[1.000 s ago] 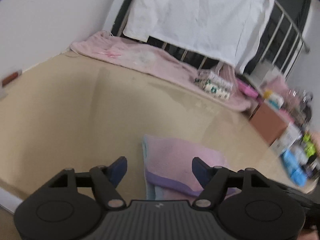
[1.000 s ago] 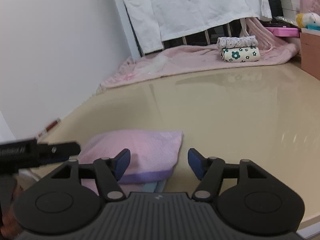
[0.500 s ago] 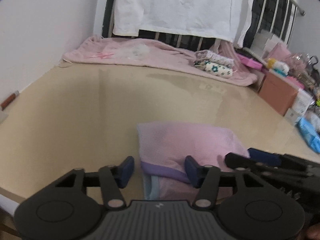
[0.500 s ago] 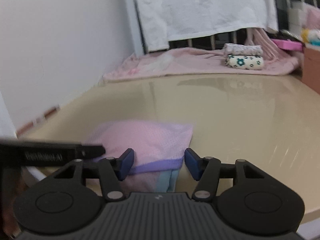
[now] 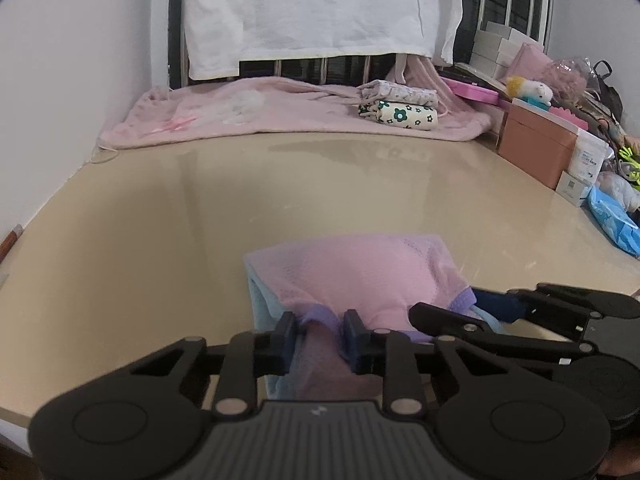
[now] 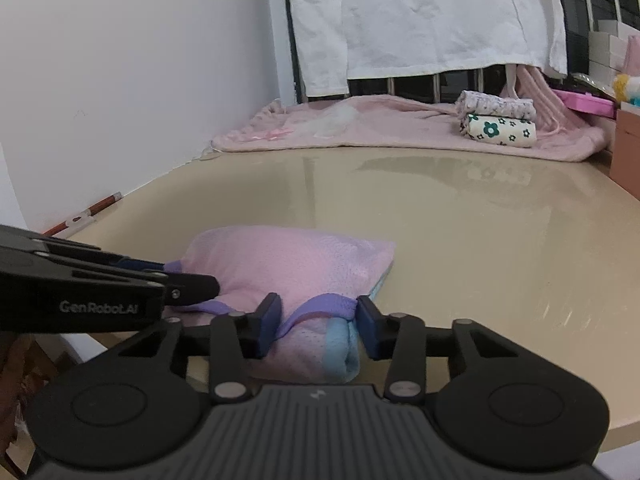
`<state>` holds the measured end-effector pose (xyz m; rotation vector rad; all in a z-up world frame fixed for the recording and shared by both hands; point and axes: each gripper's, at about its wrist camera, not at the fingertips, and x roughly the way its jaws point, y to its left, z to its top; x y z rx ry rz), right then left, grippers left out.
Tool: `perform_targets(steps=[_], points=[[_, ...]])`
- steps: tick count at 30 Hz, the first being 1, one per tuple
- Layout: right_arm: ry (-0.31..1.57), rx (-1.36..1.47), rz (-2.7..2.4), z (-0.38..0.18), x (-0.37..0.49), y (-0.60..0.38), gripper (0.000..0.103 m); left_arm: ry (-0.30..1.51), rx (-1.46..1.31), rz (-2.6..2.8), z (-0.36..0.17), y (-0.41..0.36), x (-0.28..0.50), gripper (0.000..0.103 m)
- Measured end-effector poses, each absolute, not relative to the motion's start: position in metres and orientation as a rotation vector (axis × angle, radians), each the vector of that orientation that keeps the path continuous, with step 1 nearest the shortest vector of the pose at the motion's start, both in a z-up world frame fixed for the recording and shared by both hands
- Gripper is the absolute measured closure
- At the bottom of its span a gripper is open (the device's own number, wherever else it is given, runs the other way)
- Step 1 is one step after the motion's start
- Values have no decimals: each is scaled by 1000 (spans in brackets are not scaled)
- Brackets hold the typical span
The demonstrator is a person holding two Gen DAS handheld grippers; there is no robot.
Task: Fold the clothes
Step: 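Grasp the purple-trimmed edge of the bundle with both grippers, then lift the bundle with both grippers and carry it to the bed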
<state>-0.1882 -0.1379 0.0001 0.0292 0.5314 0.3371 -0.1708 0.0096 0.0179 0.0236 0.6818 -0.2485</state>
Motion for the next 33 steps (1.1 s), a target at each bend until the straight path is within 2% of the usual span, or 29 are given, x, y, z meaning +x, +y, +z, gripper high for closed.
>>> perform_targets(steps=[1,2,6,11,13,15,17,19,21,22,23,25,28,29,30,31,32,33], points=[[528,27,341,0,-189,-136,80,679,8,-256,18,11,-170,85],[524,23,344,0,-189,-134,82,670,-11,-262,17,14,-171,89],[502,30,335,2,-190,-133,94,651,-83,-278,14,23,-166,93],[466,43,311,10,-172,-145,97,630,-132,-306,12,19,-139,95],[473,51,292,11,-158,-151,97,620,-109,-306,12,9,-128,92],[504,65,282,12,-148,-158,94,610,-85,-282,16,4,-126,77],[528,76,274,14,-143,-166,86,593,-59,-250,22,4,-130,37],[538,77,274,13,-141,-167,58,576,-43,-197,27,6,-132,28],[551,78,274,11,-139,-167,57,631,-65,-165,26,9,-121,33],[557,78,274,9,-138,-167,57,675,-99,-188,22,11,-114,46],[564,79,275,8,-137,-167,58,720,-134,-211,19,13,-106,65],[577,79,275,6,-135,-167,58,756,-166,-235,16,15,-99,70],[568,47,271,2,-137,-161,58,746,-129,-233,14,10,-101,72],[558,34,272,0,-139,-158,60,743,-132,-236,13,10,-102,77],[550,33,280,-1,-140,-157,64,743,-142,-246,13,10,-104,82],[543,36,291,-2,-142,-157,77,742,-158,-256,12,10,-105,88],[541,41,314,-2,-143,-156,84,737,-164,-255,11,9,-105,89],[543,49,320,-2,-143,-155,86,727,-159,-256,11,7,-106,91]])
